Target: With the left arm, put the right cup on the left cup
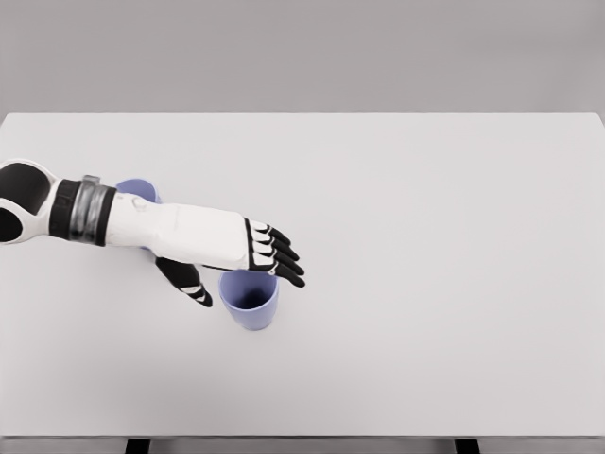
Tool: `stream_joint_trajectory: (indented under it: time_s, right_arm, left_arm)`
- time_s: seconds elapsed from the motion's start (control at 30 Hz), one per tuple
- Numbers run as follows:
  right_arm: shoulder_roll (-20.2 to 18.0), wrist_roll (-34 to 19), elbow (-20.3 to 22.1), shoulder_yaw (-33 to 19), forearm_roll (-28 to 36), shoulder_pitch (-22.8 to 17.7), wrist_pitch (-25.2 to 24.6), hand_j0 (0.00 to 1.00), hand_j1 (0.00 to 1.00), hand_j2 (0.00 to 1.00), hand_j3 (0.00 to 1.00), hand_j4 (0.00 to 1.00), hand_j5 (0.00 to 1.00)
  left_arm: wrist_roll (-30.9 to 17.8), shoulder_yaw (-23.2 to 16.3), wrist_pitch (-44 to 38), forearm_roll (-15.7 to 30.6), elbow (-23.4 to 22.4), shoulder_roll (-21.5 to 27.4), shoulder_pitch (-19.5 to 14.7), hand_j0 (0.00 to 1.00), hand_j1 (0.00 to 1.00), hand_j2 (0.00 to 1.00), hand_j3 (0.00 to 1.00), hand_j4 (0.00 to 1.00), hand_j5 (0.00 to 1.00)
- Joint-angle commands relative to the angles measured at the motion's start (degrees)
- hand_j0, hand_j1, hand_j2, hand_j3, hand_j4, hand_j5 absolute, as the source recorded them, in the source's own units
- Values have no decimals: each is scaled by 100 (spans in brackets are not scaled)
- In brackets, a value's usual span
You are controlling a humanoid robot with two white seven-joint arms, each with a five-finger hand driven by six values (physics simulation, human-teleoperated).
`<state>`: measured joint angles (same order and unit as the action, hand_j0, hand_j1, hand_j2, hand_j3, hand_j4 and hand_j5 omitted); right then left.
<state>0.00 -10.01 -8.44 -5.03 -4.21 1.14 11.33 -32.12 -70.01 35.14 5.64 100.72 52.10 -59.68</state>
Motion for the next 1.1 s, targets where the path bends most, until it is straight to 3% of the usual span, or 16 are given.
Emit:
stream_joint_trajectory:
  time_s: [0.0, 0.47, 0.67, 1.07]
  right_arm:
    - [0, -1, 0, 2, -1, 0, 1, 100, 100, 100, 100, 100, 100]
    - [0, -1, 0, 2, -1, 0, 1, 100, 100, 100, 100, 100, 100]
    - [0, -1, 0, 2, -1, 0, 1, 100, 100, 100, 100, 100, 100]
    - [0, -1, 0, 2, -1, 0, 1, 100, 100, 100, 100, 100, 100]
  left_arm:
    - [4, 5, -14, 43, 0, -24, 0, 100, 100, 100, 100, 100, 100]
    - [31, 31, -14, 52, 9, 11, 9, 100, 100, 100, 100, 100, 100]
    - [31, 31, -14, 25, -264, 11, 18, 100, 100, 100, 100, 100, 100]
    - [31, 93, -14, -124, -264, -121, 246, 100, 100, 100, 100, 100, 100]
